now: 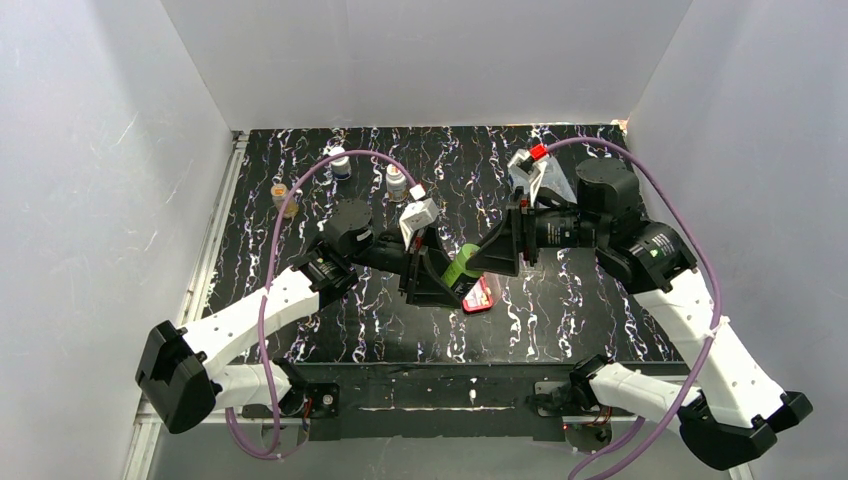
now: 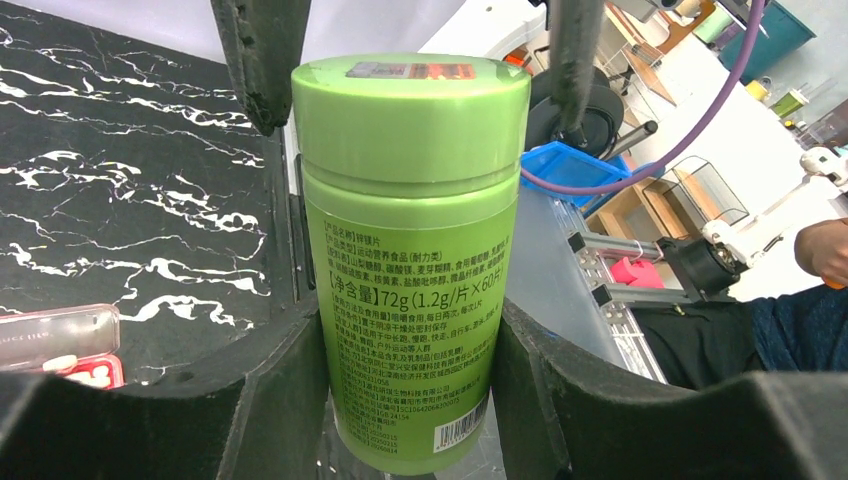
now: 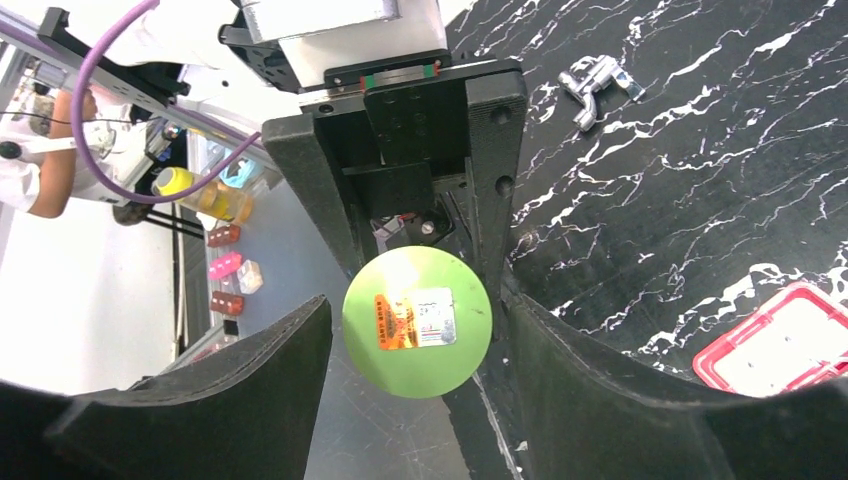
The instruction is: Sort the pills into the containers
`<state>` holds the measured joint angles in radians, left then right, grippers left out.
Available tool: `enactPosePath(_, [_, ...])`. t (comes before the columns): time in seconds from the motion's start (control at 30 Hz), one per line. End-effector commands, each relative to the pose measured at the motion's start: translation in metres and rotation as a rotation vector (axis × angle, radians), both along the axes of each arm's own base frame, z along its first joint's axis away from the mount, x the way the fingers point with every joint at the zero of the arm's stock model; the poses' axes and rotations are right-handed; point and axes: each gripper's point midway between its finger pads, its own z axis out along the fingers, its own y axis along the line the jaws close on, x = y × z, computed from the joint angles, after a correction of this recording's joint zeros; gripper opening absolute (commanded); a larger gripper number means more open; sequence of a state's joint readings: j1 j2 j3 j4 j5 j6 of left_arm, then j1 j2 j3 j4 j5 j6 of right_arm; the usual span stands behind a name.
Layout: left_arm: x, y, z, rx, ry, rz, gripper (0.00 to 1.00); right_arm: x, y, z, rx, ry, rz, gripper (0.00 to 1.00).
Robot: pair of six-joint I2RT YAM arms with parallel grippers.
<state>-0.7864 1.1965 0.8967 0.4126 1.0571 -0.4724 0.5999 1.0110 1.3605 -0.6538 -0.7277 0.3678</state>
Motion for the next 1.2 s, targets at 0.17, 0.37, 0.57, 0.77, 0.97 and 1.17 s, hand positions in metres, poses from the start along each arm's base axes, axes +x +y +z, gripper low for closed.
enactPosePath(0.17, [0.014,-0.001,0.011,0.001,-0.068,0.078,0.0,0.008,-0.001,0.003,-0.026,-0.028,-0.043,0.46])
enactPosePath(0.37, [0.062,0.001,0.001,0.079,-0.172,0.349,0.0,0.027,-0.004,-0.003,-0.091,0.064,-0.173,0.37])
enactPosePath(0.57, [0.105,0.009,0.002,0.128,-0.287,0.596,0.0,0.046,-0.001,-0.022,-0.182,0.249,-0.324,0.33])
enactPosePath(0.77, [0.117,0.0,-0.006,0.243,-0.483,0.706,0.0,0.057,0.007,-0.035,-0.241,0.331,-0.461,0.31])
enactPosePath(0.97, [0.136,0.003,-0.009,0.333,-0.596,0.864,0.0,0.069,0.005,-0.051,-0.279,0.353,-0.577,0.32])
enactPosePath(1.17, [0.113,-0.004,-0.016,0.298,-0.565,0.734,0.0,0.08,-0.016,-0.039,-0.27,0.233,-0.623,0.84])
